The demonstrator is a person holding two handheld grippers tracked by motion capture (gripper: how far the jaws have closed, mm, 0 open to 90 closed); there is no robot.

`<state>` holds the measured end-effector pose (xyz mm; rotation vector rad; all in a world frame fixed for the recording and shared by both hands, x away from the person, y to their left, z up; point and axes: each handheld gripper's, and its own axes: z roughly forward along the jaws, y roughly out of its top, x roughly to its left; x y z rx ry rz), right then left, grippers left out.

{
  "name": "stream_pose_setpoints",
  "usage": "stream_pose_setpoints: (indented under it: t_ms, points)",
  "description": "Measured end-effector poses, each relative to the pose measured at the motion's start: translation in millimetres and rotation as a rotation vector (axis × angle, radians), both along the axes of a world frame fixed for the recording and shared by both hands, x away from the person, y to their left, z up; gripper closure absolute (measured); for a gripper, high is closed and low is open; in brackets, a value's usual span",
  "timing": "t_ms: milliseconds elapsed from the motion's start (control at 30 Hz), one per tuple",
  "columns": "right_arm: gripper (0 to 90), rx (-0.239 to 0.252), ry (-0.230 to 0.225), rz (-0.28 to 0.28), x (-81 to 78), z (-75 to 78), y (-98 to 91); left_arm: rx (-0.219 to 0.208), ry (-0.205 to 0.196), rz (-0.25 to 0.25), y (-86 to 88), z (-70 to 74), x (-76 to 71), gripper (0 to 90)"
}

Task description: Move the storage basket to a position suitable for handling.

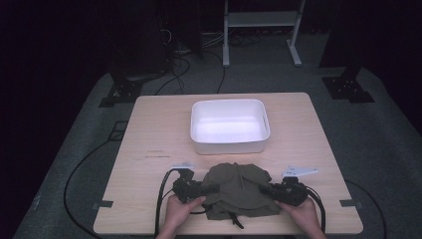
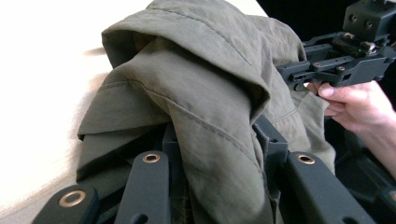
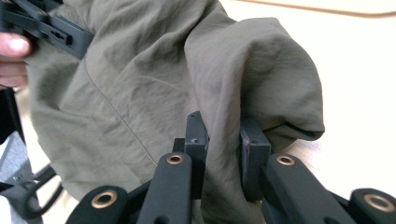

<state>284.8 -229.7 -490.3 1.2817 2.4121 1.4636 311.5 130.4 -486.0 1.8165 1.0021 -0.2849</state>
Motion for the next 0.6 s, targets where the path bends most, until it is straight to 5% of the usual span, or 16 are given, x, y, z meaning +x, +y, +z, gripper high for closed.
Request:
stream_pose_setpoints:
  t_ms: [600]
  points:
    - [77.2,0.108,-0.023,0.008,-1.9,14.9,-6.6,-0.04,-0.052,-0.01,8.7,19.5,-4.3,66.5]
